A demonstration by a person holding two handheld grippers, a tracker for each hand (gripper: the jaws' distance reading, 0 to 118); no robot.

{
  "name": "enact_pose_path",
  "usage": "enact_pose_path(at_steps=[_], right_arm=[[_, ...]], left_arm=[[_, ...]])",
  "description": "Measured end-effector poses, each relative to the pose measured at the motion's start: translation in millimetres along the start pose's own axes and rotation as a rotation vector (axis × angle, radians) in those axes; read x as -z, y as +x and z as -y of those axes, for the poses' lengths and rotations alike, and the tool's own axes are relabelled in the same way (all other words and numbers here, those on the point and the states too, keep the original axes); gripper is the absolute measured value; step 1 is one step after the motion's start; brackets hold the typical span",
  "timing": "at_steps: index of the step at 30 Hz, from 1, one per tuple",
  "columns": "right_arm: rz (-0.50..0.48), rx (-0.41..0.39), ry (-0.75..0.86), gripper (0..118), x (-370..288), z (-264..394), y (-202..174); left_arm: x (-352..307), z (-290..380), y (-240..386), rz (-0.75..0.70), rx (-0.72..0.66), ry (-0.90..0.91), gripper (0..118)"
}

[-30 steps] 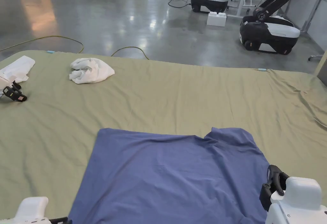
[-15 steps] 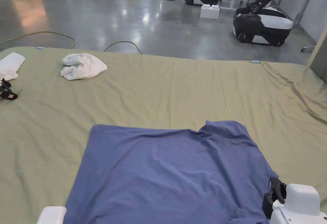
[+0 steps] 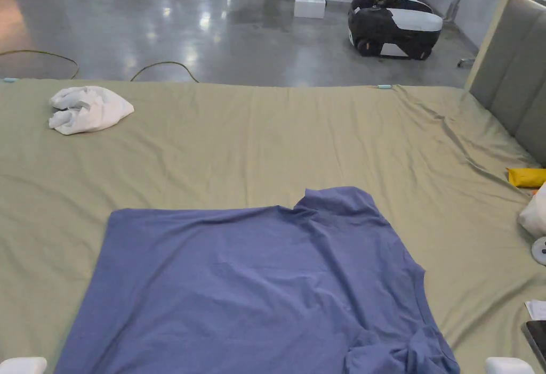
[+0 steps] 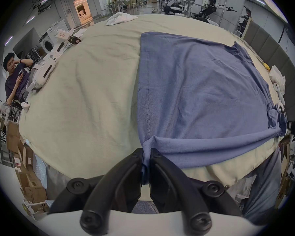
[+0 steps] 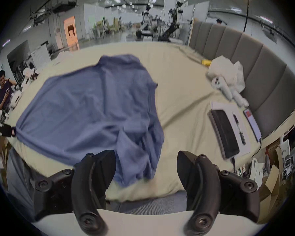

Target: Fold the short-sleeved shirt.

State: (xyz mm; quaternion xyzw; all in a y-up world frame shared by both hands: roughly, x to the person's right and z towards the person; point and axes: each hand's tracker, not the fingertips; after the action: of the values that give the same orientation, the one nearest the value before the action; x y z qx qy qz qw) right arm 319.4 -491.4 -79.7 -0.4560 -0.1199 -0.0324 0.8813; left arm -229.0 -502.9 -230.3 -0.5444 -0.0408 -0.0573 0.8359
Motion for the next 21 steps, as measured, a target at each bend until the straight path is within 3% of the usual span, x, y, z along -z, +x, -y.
enact_pose_path(at_steps=[5,6,9,11,12,21], right_arm=[[-0.062,0.024,-0.105,79,35,12,-10],[-0.060,0.022,-0.109,73,43,13,-13],[-0.049,-0.005,-0.135,46,60,13,-25],[-0.041,-0.021,-0.106,16,49,8,-30],[-0.061,-0.024,-0.103,10,47,6,-31],[0.040,-0.097,-0.101,7,7,-6,-38]], left_arm=[[5,4,0,0.008,-0.029,0.002,9],[6,6,1,0.007,-0.032,0.000,9],[9,8,2,0.012,-0.038,-0.003,9],[8,9,2,0.012,-0.040,-0.002,9],[8,8,2,0.015,-0.044,0.001,9],[-2,11,-1,0.041,-0.045,0.018,9]])
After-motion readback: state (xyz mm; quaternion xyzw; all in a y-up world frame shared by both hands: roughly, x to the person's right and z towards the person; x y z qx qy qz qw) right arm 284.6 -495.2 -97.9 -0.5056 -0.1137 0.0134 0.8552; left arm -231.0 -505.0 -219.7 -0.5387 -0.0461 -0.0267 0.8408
